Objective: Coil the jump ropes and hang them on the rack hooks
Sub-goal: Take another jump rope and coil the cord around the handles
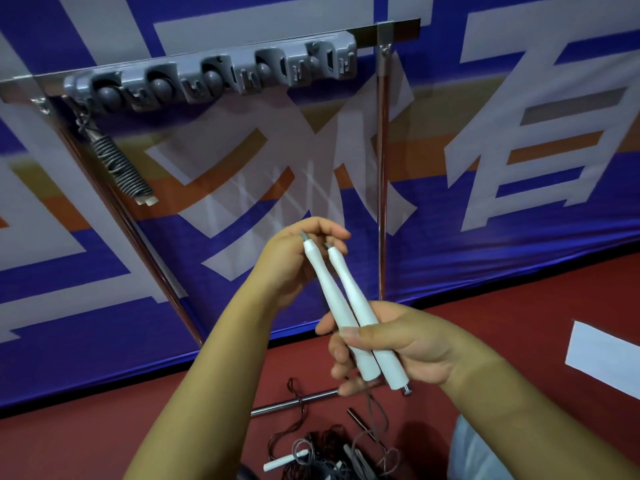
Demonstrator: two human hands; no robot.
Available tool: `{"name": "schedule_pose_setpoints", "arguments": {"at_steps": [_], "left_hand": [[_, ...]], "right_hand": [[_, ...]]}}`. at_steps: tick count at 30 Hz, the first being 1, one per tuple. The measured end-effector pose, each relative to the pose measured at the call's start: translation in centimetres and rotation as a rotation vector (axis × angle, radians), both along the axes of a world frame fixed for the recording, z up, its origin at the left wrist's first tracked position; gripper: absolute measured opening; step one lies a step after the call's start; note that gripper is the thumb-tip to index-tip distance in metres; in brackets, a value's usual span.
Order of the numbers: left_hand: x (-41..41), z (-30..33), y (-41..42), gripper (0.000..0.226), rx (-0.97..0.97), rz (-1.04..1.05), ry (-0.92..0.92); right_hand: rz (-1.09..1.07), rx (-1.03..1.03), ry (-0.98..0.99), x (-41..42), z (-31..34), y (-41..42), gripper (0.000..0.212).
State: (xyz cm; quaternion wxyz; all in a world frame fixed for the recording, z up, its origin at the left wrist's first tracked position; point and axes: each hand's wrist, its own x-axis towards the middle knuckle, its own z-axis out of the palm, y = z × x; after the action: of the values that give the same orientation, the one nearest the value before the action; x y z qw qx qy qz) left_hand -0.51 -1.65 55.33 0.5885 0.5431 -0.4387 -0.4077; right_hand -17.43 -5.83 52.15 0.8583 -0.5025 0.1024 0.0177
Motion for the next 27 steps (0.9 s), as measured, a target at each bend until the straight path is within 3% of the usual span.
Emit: {"name": "schedule_pose_setpoints", "arguments": {"at_steps": [7,11,16,20,27], "left_hand": [[-0.9,0.0,0.1,0.028,0.088,-0.035,-0.261],[-0.7,-0.1,0.1,0.039,0.086,-0.024,-0.246],[-0.8,-0.4,-0.1,0.020,0.055,-0.003,-0.193],[-1.3,0.5,-0.3,0.021,0.012,0.021,-0.166],[-1.3,0.9,-0.5,0.022,0.024,-0.005,-0.236]], "right_hand": [[-0.089,-0.068,-0.008,0.1,0.0,0.1,0.037],[-0.198,-0.110,-0.034,0.2,-0.1,0.3,0.033],[-0.199,-0.134,-0.113,0.3,-0.1,0.8,0.029],[-0.142,-0.148,-0.125,0.5,-0.5,0.6,0.028],[-0.036,-0.061,-0.197,0.7,-1.0,-0.6,0.053]]}}
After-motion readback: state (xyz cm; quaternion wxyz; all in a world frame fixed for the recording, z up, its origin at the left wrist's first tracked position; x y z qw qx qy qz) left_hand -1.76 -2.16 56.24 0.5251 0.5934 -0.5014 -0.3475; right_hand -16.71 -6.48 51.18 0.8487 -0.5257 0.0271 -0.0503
